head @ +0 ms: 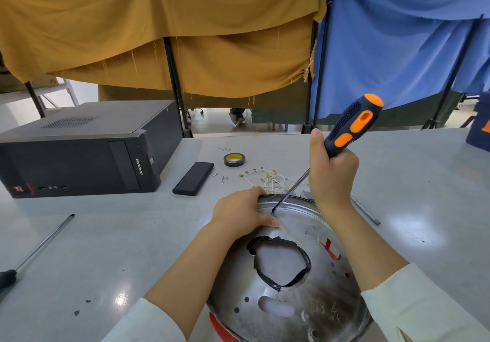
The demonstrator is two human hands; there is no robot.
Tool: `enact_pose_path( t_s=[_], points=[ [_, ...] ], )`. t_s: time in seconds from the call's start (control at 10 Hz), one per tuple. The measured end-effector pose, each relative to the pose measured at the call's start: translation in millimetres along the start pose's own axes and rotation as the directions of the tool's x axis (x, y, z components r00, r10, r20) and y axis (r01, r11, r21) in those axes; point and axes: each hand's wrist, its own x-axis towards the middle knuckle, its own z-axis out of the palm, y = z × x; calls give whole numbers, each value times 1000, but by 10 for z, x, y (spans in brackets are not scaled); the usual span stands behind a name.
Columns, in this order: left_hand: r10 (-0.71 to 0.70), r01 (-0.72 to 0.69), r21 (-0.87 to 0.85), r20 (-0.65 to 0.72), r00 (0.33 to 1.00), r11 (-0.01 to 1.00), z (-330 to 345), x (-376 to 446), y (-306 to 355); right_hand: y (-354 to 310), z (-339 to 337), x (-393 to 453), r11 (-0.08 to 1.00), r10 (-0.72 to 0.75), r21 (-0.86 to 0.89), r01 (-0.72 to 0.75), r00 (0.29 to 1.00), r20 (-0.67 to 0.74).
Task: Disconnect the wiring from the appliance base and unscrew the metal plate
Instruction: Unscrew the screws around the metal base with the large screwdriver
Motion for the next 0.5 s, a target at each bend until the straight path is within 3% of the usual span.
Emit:
enact_pose_path(
  t_s=[0.3, 0.5],
  points=[
    [-6, 6, -3, 5, 1000, 1000, -2, 2, 8, -26, -14, -19, 1000, -16, -4, 16, 1000, 26],
    [-9, 9, 1, 10, 1000, 1000, 9, 18, 11, -38, 64, 66, 987, 82, -142, -72, 994, 73]
  ],
)
